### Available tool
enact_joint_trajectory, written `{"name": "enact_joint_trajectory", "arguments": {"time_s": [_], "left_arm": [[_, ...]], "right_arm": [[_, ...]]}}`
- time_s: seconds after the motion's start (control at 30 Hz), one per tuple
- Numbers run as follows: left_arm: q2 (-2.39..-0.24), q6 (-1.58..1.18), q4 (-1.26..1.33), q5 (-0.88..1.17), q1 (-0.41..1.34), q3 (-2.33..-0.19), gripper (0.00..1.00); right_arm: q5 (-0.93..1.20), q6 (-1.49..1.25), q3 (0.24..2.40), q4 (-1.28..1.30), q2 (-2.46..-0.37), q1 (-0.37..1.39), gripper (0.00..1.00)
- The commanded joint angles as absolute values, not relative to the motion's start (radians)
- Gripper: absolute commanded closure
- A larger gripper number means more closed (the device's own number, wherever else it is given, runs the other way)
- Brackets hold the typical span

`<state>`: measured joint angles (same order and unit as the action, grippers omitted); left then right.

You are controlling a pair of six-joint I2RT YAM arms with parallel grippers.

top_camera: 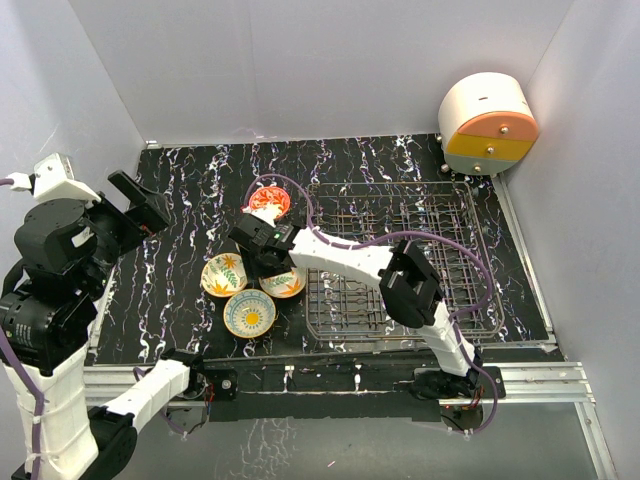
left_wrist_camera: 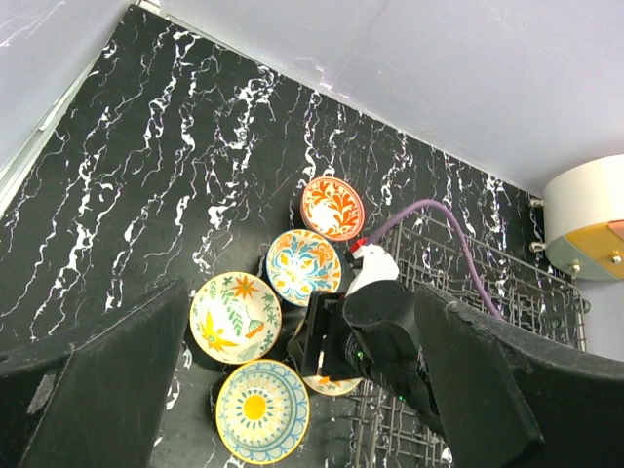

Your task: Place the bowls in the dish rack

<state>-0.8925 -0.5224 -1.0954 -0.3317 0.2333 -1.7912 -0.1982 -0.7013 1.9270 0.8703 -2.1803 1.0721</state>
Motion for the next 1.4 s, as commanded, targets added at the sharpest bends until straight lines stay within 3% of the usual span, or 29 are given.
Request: {"name": "enact_joint_trajectory", "arguments": {"time_s": [0.0,0.57,1.07,1.37], "left_arm": [[-0.856,-0.51,-1.111,-0.281,0.238,-1.774,0.03],[-0.867,-0.468,-1.14,-0.269,0.236,-1.813,0.03],[-0.852,-0.501,-1.123,-0.26,0.238,-1.768,0.03],[-0.864,-0.494,-1.124,-0.261,0.237,-1.785,0.03]], "right_arm": [[-0.285,-0.753,1.987,0.89,-2.207,1.08,0.46],[-0.356,-0.754,2.045,0.896,-2.309,1.088,0.49],[-0.415,-0.743,1.944,0.887,-2.237,1.095,0.92],[-0.443,-0.715,1.998,0.945,-2.128,1.105,0.92]]}}
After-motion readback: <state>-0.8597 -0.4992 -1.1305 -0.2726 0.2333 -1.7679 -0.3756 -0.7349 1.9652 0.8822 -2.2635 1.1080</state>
